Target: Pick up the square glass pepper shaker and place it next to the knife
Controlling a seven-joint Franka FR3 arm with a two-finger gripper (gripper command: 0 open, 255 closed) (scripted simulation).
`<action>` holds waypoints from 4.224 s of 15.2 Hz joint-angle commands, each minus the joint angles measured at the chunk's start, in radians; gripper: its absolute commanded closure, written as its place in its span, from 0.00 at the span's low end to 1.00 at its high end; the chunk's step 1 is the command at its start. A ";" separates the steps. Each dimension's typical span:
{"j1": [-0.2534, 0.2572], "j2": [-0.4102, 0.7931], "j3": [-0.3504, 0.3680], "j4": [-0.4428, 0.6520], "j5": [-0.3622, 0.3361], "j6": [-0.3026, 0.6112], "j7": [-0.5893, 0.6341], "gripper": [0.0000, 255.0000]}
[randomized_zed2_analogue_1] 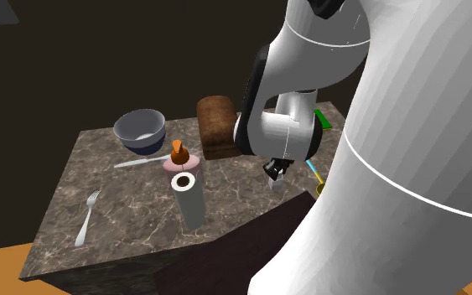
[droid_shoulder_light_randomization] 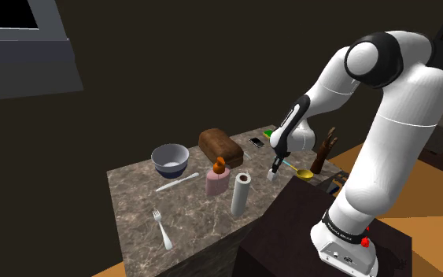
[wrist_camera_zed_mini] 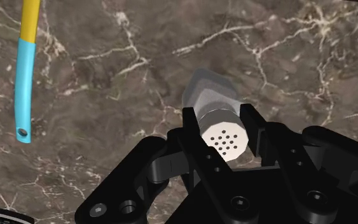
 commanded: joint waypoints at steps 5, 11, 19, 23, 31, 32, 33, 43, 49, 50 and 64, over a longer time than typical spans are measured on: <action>0.050 -0.111 -0.110 -0.015 -0.241 -0.082 0.174 1.00; 0.009 -0.239 -0.106 -0.015 -0.409 -0.199 0.292 1.00; -0.034 -0.387 -0.072 0.001 -0.487 -0.359 0.347 1.00; -0.046 -0.452 -0.055 0.016 -0.501 -0.437 0.359 1.00; -0.059 -0.560 -0.025 0.058 -0.507 -0.586 0.369 1.00; -0.060 -0.563 -0.024 0.059 -0.507 -0.591 0.370 1.00; -0.045 -0.564 -0.003 0.056 -0.499 -0.590 0.398 1.00; 0.111 -0.492 0.199 0.096 -0.394 -0.580 0.664 1.00; 0.195 -0.395 0.304 0.183 -0.342 -0.579 0.808 1.00; 0.208 -0.376 0.321 0.202 -0.336 -0.580 0.831 1.00; 0.346 -0.055 0.495 0.576 -0.332 -0.651 1.134 1.00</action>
